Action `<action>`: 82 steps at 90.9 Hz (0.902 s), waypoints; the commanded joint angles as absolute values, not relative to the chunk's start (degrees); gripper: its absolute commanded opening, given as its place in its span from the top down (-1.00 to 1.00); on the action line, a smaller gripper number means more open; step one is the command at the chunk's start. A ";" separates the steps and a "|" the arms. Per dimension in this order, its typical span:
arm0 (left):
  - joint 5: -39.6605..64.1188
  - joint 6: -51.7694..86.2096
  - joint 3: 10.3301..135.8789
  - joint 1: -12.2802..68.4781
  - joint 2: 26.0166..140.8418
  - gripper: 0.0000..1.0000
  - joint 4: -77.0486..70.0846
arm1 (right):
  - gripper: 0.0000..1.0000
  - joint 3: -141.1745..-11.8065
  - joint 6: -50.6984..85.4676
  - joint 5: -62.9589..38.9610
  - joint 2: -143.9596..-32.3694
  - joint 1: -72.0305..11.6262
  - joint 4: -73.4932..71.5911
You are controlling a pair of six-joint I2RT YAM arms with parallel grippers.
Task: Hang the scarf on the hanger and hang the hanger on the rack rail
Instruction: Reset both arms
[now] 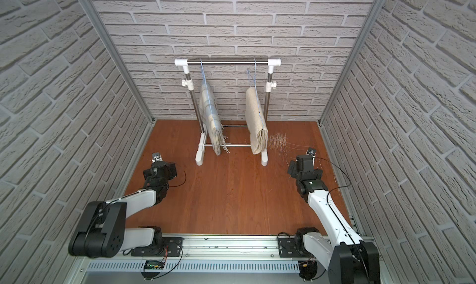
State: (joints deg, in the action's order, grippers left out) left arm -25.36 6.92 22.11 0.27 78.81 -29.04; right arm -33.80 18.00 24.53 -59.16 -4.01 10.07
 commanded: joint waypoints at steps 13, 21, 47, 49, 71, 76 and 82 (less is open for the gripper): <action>-14.03 6.96 24.54 -4.18 86.05 -0.97 -44.46 | -0.99 -25.70 16.14 23.20 -69.66 1.06 -19.67; -11.86 6.54 22.11 -4.58 87.82 -0.97 -50.90 | -0.99 -25.07 15.23 20.59 -75.84 1.14 -28.16; -11.13 5.81 21.38 -4.48 88.60 -0.97 -51.68 | -0.99 -24.03 6.27 7.05 -84.26 -0.48 -43.03; -11.18 5.87 21.39 -4.46 88.62 -0.97 -51.88 | -0.99 -22.97 5.52 6.22 -85.36 -0.62 -46.07; -11.34 5.73 21.45 -4.39 88.68 -0.96 -51.77 | -0.99 -24.56 2.59 2.20 -87.90 -1.67 -46.48; -11.34 5.72 21.46 -4.38 88.68 -0.97 -51.72 | -0.99 -24.13 2.62 2.16 -88.45 -1.64 -47.13; -11.32 5.75 21.45 -4.44 88.74 -0.97 -51.76 | -0.99 -24.09 2.64 2.13 -88.35 -1.67 -47.34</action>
State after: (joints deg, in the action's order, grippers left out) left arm -11.90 6.37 21.82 -4.36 88.36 -48.51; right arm -23.33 3.99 3.60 -88.79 -1.56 -43.83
